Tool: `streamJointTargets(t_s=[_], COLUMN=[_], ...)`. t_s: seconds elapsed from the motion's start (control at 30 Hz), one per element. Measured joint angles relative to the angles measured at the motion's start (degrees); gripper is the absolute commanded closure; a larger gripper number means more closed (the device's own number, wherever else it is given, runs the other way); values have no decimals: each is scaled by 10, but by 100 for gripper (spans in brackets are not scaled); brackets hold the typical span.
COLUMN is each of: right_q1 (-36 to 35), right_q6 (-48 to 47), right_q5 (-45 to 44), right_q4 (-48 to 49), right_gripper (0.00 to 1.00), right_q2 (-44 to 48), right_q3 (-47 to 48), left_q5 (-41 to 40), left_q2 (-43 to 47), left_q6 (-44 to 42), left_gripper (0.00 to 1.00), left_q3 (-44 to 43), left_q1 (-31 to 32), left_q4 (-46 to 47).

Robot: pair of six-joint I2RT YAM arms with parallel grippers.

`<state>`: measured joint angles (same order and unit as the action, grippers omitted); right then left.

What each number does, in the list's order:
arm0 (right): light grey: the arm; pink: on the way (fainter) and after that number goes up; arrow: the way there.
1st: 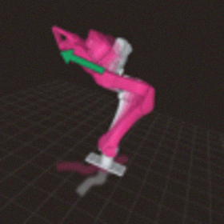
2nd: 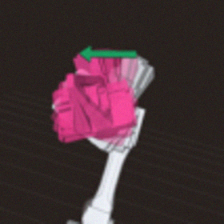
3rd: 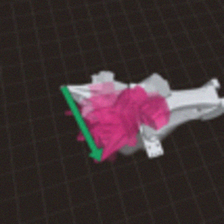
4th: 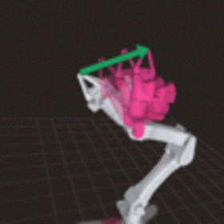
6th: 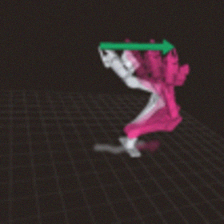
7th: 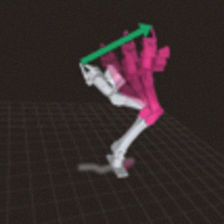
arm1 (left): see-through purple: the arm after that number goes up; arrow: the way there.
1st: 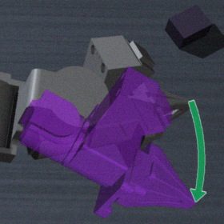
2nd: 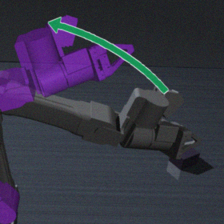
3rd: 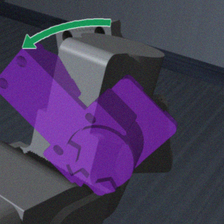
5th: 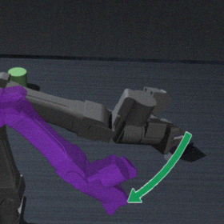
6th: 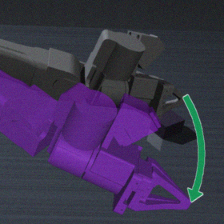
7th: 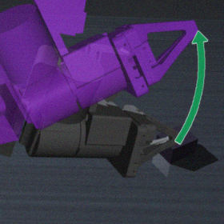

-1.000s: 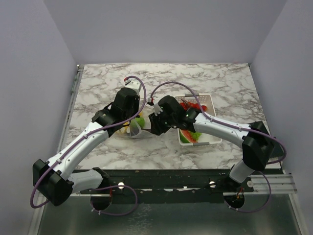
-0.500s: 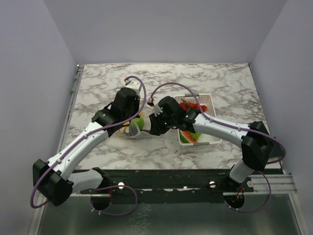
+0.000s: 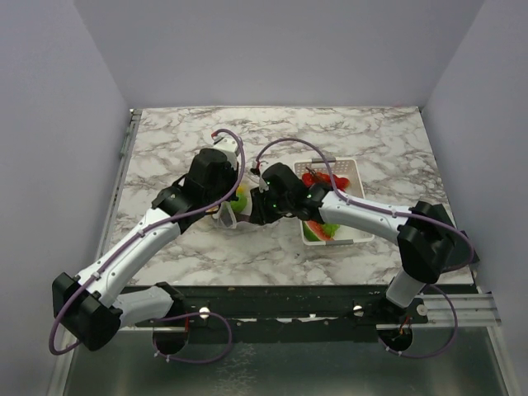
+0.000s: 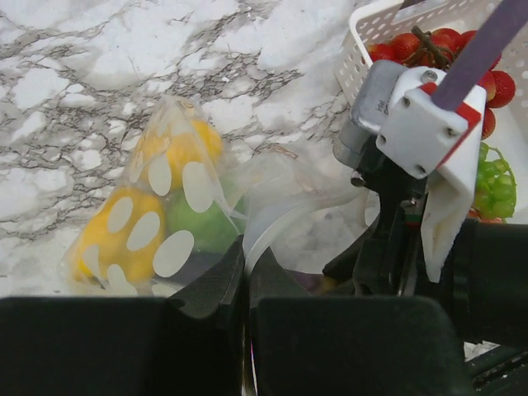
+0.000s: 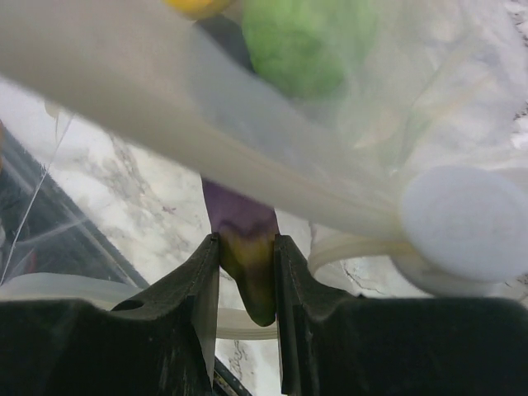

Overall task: Place the food in the zip-top bag and seal the zipper
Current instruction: Adjust the fake vegetable in the zipper food storage bag.

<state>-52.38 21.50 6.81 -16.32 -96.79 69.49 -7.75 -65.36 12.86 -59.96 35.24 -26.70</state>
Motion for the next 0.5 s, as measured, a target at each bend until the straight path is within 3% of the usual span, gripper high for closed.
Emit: streamJointTargets(t_s=[0.27,0.5], right_q1=[0,0], right_q6=[51,66], right_q5=[-65,-104], right_q4=[41,54], right_gripper=[99,99], right_q2=[12,96], right_q3=[-18,-64], left_q5=[53,138], left_q2=[44,101], left_q6=[2,51], left_gripper=[95,92], left_q3=[8,11], left_q1=[0,0], left_q4=[16,21])
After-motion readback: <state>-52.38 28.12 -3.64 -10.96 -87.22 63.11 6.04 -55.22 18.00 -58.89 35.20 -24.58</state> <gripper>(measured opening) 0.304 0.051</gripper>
